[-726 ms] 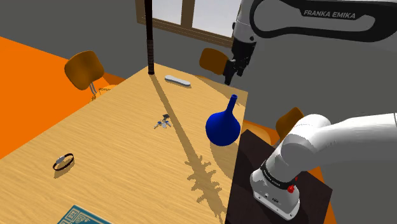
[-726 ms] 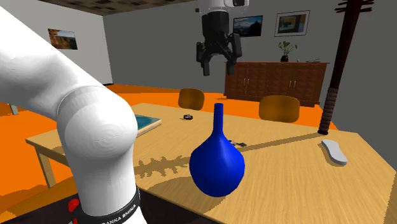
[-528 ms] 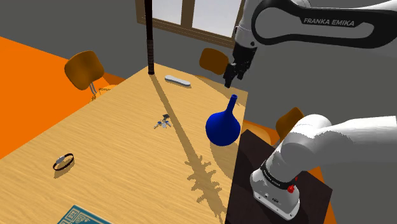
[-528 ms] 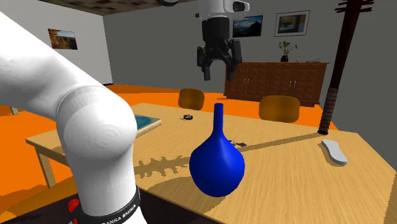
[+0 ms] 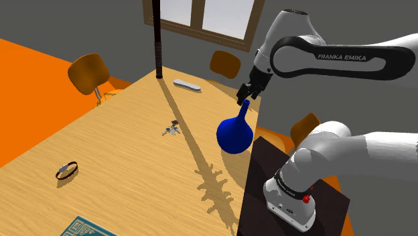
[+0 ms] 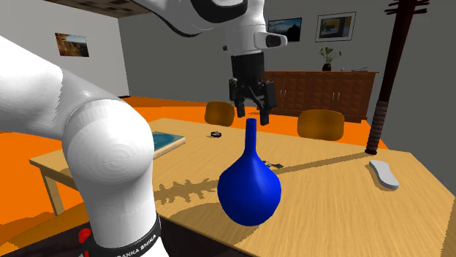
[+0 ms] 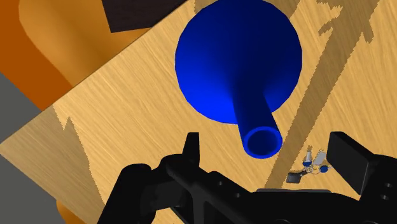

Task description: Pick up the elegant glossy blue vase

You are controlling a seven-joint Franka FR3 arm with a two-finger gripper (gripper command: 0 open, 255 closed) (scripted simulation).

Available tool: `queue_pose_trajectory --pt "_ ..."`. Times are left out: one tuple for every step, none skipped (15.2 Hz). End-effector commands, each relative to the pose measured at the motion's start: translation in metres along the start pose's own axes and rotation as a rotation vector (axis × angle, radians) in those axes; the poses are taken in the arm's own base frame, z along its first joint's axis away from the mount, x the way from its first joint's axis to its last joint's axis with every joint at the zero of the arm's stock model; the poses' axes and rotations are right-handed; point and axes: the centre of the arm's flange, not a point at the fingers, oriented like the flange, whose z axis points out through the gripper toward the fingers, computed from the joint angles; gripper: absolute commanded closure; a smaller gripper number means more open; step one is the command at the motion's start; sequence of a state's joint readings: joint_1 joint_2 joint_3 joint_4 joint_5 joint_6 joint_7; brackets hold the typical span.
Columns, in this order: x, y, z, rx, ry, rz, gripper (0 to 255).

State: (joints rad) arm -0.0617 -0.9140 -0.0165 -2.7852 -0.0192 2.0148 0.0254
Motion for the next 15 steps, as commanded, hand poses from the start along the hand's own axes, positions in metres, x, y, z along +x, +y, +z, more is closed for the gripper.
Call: queue_pose_trajectory --pt "-0.002 0.001 0.011 0.001 0.002 0.002 0" --pt "-0.003 0.001 0.017 0.001 0.002 0.002 0" --pt "-0.004 0.001 0.022 0.001 0.002 0.002 0" --pt "-0.005 0.001 0.03 0.001 0.002 0.002 0" --pt "-0.005 0.001 0.03 0.001 0.002 0.002 0" --pt "-0.005 0.001 0.03 0.001 0.002 0.002 0" --pt "-0.005 0.001 0.03 0.001 0.002 0.002 255" --pt "-0.005 0.0 0.03 0.001 0.002 0.002 255" --pt "-0.005 0.001 0.03 0.001 0.002 0.002 255" --pt "-0.005 0.0 0.03 0.001 0.002 0.002 255" --pt "-0.005 0.0 0.03 0.001 0.002 0.002 255" --pt "-0.005 0.0 0.03 0.001 0.002 0.002 255" --pt "-0.005 0.0 0.03 0.001 0.002 0.002 255" --pt "-0.005 0.0 0.031 0.001 0.002 0.002 255" --pt "-0.005 0.0 0.031 0.001 0.002 0.002 255"
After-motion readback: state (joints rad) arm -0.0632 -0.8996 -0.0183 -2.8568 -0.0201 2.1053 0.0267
